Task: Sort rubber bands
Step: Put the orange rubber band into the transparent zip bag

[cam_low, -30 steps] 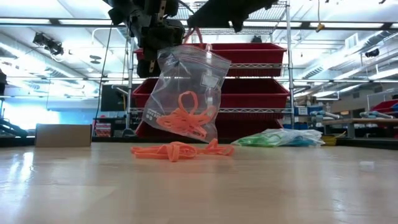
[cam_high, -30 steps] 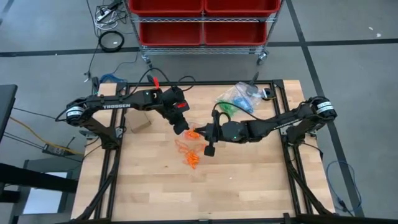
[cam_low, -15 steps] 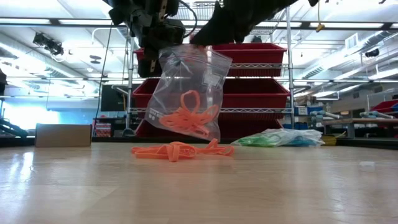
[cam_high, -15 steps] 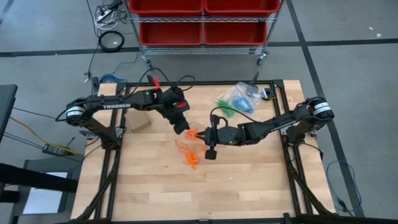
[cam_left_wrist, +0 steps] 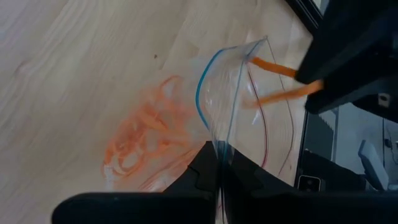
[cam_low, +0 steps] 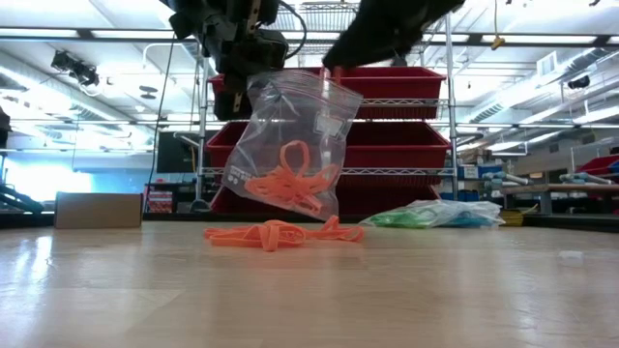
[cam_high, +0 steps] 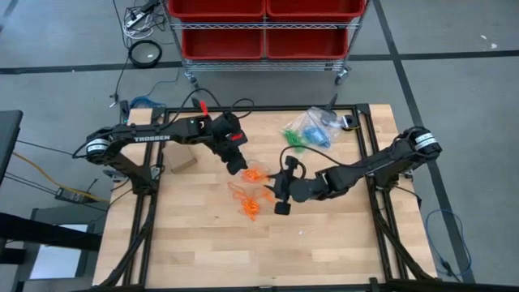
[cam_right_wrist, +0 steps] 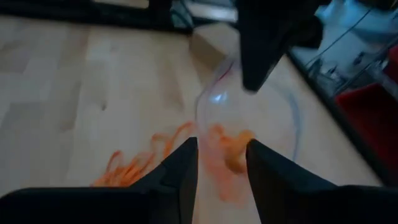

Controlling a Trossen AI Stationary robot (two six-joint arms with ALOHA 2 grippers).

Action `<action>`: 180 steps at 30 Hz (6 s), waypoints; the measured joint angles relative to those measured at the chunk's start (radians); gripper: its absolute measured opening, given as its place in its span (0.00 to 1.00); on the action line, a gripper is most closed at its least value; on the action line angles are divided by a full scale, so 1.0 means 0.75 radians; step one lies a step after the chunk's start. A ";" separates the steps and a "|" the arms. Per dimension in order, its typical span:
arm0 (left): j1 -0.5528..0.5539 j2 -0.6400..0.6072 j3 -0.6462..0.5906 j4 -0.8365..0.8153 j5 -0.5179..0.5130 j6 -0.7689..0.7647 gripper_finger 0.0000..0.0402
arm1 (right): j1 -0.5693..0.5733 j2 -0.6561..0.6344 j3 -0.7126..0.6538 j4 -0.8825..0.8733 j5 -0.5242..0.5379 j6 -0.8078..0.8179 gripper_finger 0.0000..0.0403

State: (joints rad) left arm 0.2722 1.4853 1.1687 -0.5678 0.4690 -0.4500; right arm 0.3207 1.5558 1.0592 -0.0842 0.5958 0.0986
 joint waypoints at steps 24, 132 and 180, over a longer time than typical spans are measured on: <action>0.000 0.000 0.000 0.002 0.005 -0.010 0.04 | -0.193 0.004 -0.001 0.236 -0.117 -0.134 0.21; -0.017 -0.001 0.000 0.024 0.002 -0.010 0.04 | -0.005 -0.029 -0.234 0.524 0.062 -0.155 0.34; -0.035 -0.001 0.000 0.017 -0.007 -0.009 0.04 | 0.026 0.495 -0.270 0.515 -0.219 0.330 0.00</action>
State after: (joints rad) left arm 0.2462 1.4849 1.1687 -0.5549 0.4641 -0.4569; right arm 0.3400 1.9269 0.8564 0.3021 0.4313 0.3459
